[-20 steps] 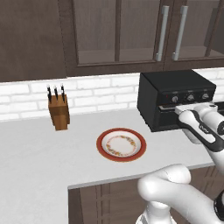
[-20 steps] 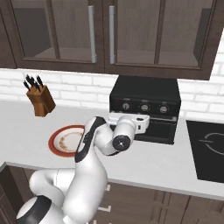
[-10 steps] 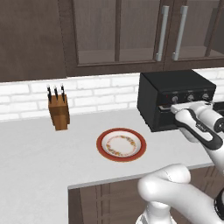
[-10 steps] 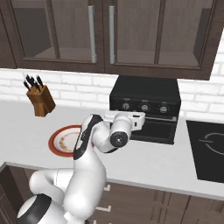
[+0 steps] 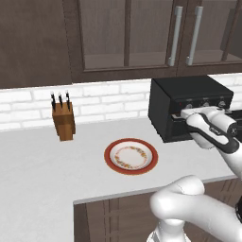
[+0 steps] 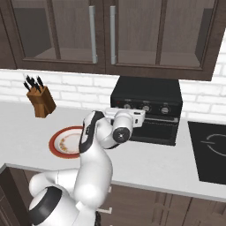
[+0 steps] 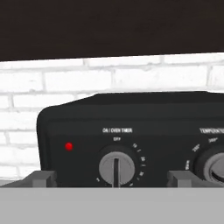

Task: Pick up the kebab skewer and baguette bread, and place them inside the toaster oven. Close the toaster oven door and start by setting the timer.

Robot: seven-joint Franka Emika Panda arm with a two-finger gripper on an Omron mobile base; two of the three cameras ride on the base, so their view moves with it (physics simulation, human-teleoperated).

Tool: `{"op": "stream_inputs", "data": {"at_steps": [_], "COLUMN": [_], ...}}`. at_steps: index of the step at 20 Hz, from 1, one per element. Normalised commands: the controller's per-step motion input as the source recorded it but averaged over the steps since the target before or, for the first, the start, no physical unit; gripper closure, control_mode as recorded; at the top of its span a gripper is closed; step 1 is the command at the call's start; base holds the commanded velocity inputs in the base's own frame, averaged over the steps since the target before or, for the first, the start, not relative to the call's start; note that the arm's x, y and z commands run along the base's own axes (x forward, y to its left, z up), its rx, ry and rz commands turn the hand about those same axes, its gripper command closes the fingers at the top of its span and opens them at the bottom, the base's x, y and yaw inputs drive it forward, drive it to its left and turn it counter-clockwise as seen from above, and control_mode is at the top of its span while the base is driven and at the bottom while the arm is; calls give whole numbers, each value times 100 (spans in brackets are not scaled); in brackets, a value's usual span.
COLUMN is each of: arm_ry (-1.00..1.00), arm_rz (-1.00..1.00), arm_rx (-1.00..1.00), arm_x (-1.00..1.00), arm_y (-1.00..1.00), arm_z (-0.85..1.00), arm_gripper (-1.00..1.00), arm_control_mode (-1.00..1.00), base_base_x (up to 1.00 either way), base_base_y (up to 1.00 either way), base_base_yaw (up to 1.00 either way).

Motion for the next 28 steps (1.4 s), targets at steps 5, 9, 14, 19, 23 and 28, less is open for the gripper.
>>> {"op": "stream_inputs", "data": {"at_steps": [5,9,14,19,23,28], "arm_ry": [0,0,0,0,0,0], "arm_rz": [0,0,0,0,0,0], "arm_rx": [6,1,0,0,0,0], "arm_x": [11,12,15,4,8,15], "arm_y": [0,-1,0,-1,0,0], "arm_z": [0,-1,-5,-1,-7,-3], "arm_gripper": [-100,-100,-100,-100,-100,-100], "arm_control_mode": [-100,-100,-100,-100,-100,-100], "base_base_x": [0,0,0,0,0,0], "base_base_y": [0,0,0,0,0,0], "base_base_yaw": [0,0,0,0,0,0]}}
